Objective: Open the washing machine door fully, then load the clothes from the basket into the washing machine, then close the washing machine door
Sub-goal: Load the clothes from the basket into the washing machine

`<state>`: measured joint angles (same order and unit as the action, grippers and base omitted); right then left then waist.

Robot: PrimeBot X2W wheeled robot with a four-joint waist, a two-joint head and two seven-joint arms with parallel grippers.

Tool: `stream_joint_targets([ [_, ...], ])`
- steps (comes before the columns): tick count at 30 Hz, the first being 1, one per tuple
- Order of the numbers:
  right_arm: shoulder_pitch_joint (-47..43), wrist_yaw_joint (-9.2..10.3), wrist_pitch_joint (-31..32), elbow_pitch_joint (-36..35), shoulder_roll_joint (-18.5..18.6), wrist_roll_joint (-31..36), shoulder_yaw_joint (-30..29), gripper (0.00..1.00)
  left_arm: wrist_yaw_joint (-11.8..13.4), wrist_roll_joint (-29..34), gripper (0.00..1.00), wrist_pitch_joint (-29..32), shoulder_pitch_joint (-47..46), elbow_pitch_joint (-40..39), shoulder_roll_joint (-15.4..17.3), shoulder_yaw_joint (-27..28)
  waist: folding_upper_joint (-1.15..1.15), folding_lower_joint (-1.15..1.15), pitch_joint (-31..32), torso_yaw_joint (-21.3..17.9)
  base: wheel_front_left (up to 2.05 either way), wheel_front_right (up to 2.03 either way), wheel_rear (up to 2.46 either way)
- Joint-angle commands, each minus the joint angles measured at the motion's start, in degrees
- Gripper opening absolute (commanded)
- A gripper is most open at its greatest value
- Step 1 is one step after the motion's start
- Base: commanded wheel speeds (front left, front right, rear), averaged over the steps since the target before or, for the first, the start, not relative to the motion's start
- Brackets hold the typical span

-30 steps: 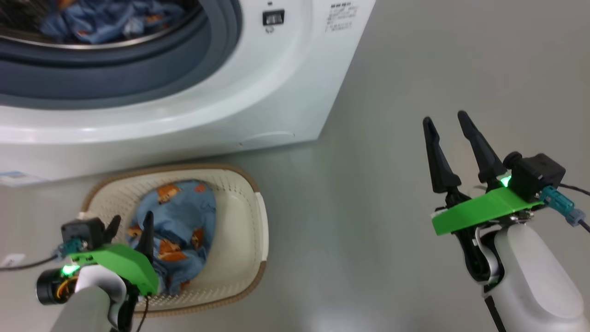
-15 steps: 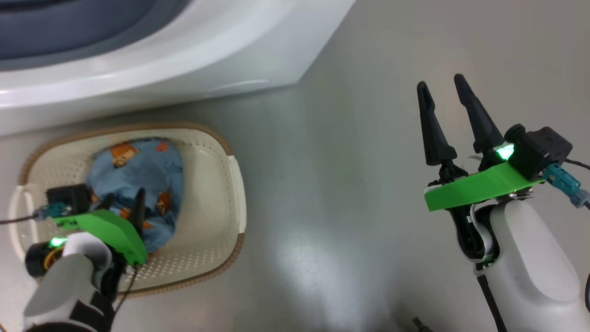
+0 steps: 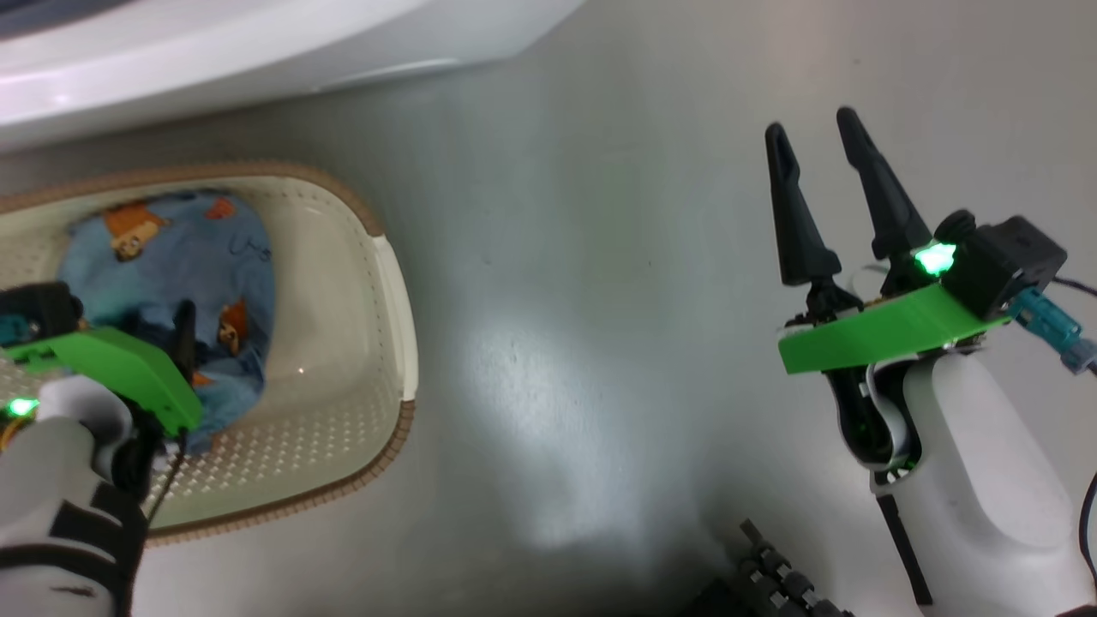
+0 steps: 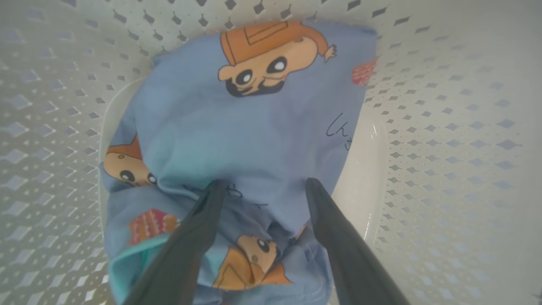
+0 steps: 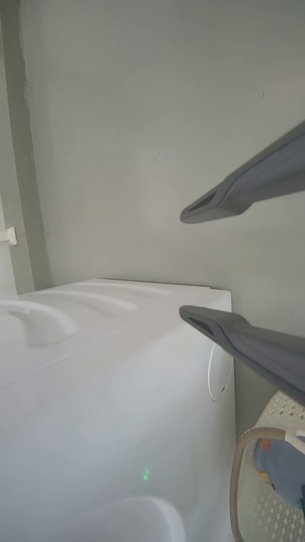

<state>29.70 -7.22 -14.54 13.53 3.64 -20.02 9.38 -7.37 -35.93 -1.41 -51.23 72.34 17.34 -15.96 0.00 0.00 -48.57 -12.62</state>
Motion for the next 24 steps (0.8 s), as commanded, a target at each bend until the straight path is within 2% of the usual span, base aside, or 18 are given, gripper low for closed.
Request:
stream_joint_targets([
  [1, -0.4, -0.26, -0.5, -1.6, -0.3, 0.6, 1.2, 1.0, -0.1, -0.3, 1.0, 0.0, 0.5, -0.1, 2.6, 1.3, 0.0, 0.0, -2.6, -1.0, 0.0, 0.0, 0.0],
  [5, 0.1, -0.26, -0.5, -1.9, -0.5, 0.5, 1.6, 1.0, 0.1, 0.3, 1.0, 1.4, -1.2, 0.6, 3.8, 0.5, 0.0, 0.0, -4.6, -1.4, 0.0, 0.0, 0.0],
  [10, 0.3, -0.26, -0.5, -1.7, -0.7, 0.4, 2.3, 1.0, 1.0, 1.3, 1.0, 6.1, -1.1, 1.2, 4.1, -1.3, 0.0, 0.0, -5.4, -1.7, 0.0, 0.0, 0.0],
  [17, 0.3, -0.26, -0.5, -1.8, -0.7, 0.5, 2.2, 1.0, 0.9, 1.1, 1.0, 6.0, -1.5, 1.4, 3.4, -1.8, 0.0, 0.0, -5.3, -1.6, 0.0, 0.0, 0.0],
  [18, 0.3, -0.26, -0.5, -1.8, -0.7, 0.5, 2.2, 1.0, 0.9, 1.0, 0.82, 5.9, -1.5, 1.4, 3.3, -1.8, 0.0, 0.0, -5.3, -1.6, 0.0, 0.0, 0.0],
  [19, 0.4, -0.26, -0.5, -1.8, -0.7, 0.5, 2.3, 1.0, 0.8, 1.0, 0.48, 5.8, -1.5, 1.4, 3.3, -1.9, 0.0, 0.0, -5.3, -1.6, 0.0, 0.0, 0.0],
  [20, 0.4, -0.26, -0.5, -1.8, -0.7, 0.5, 2.4, 1.0, 0.8, 0.9, 0.0, 5.8, -1.5, 1.4, 3.3, -2.0, 0.0, 0.0, -5.2, -1.6, 0.0, 0.0, 0.0],
  [24, 0.6, -0.26, -0.5, -1.6, -0.7, 0.3, 2.7, 1.0, 0.6, 0.7, 0.0, 5.4, -1.5, 1.5, 3.1, -2.3, 0.0, 0.0, -5.0, -1.4, 0.0, 0.0, 0.0],
])
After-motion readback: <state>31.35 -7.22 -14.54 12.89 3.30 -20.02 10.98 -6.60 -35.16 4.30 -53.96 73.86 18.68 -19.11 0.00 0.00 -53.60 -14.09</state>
